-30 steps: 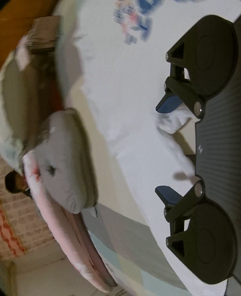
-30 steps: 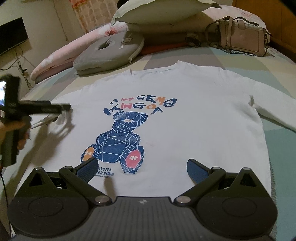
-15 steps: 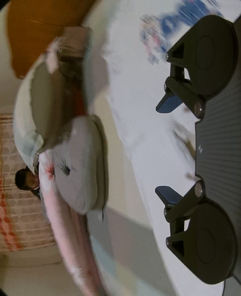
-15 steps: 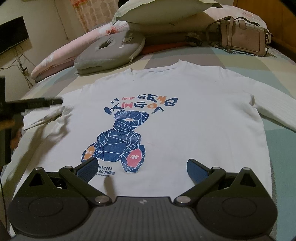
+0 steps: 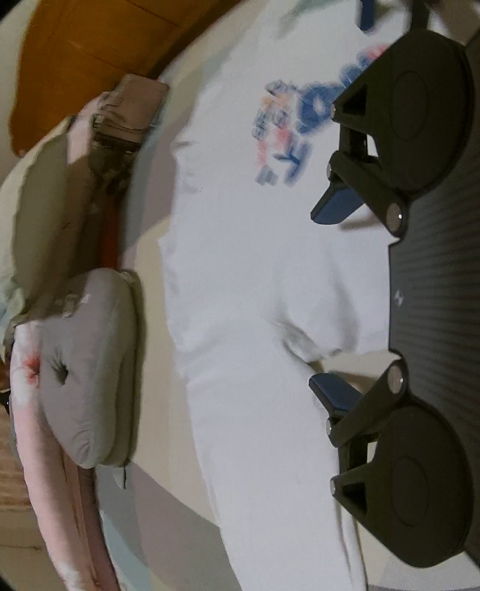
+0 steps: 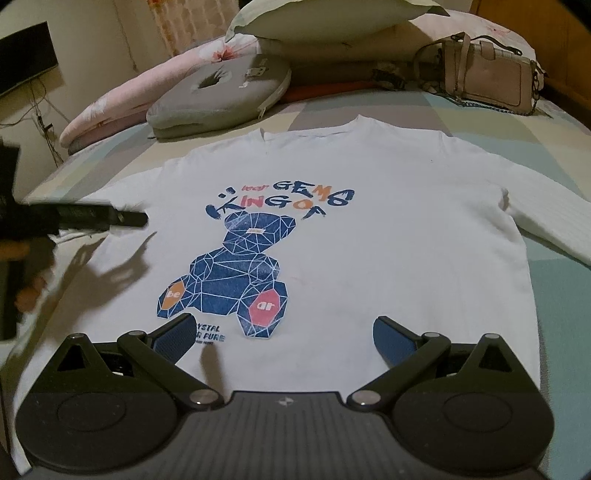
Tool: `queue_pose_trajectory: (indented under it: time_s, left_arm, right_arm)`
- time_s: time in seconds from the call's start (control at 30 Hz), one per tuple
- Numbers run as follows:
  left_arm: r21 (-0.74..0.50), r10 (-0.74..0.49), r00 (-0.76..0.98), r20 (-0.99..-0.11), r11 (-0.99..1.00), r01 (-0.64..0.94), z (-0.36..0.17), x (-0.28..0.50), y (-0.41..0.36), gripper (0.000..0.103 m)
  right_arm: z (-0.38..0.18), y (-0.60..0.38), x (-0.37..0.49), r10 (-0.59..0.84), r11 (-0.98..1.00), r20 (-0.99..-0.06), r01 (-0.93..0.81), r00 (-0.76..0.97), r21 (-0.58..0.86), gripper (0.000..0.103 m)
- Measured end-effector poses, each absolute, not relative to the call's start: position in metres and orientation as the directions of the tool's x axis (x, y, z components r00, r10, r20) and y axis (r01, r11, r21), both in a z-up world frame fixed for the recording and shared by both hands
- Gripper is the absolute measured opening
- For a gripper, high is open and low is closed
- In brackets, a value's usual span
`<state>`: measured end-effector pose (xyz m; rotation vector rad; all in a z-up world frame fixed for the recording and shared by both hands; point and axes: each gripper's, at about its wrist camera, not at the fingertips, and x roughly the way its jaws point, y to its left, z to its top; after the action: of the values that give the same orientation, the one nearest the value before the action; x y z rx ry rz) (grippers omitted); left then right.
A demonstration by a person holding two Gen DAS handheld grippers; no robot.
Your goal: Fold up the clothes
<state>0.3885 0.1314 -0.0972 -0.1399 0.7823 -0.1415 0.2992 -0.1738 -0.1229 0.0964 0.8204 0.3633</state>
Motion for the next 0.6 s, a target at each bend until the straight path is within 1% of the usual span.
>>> queue_pose_trajectory:
  time_s: [0.1,0.23,0.37,0.4,0.47,0.6]
  left_arm:
    - [-0.251,-0.220,0.720,-0.659,0.966,0.066,-0.077,0.399,0.132,0.090]
    - [-0.322,-0.255,0.696,-0.671,0.946,0.036,-0.083,0.430,0.129,0.092]
    - [-0.349,-0.221,0.646,-0.731,0.934,-0.075,-0.115,0.445,0.135,0.091]
    - [-0.359,-0.226,0.648,-0.727,0.930,-0.079,-0.119,0.442,0.137,0.091]
    - [-0.365,-0.233,0.663,-0.711,0.929,-0.066,-0.117,0.432,0.139,0.091]
    - [-0.323,-0.201,0.657,-0.727,0.944,-0.068,-0.090,0.418,0.134,0.091]
  right_arm:
    - [-0.123,-0.173,0.299,0.350,0.935,-0.701,-0.281,0.622,0.217,0.103]
    - [-0.123,-0.171,0.297,0.359,0.930,-0.705,-0.297,0.612,0.216,0.103]
    - [-0.122,-0.172,0.298,0.360,0.929,-0.707,-0.301,0.608,0.215,0.103]
    - [-0.122,-0.173,0.298,0.363,0.929,-0.707,-0.299,0.607,0.220,0.103]
    - [-0.121,-0.175,0.298,0.368,0.927,-0.707,-0.293,0.604,0.233,0.103]
    - [-0.120,-0.175,0.298,0.370,0.927,-0.707,-0.287,0.602,0.241,0.103]
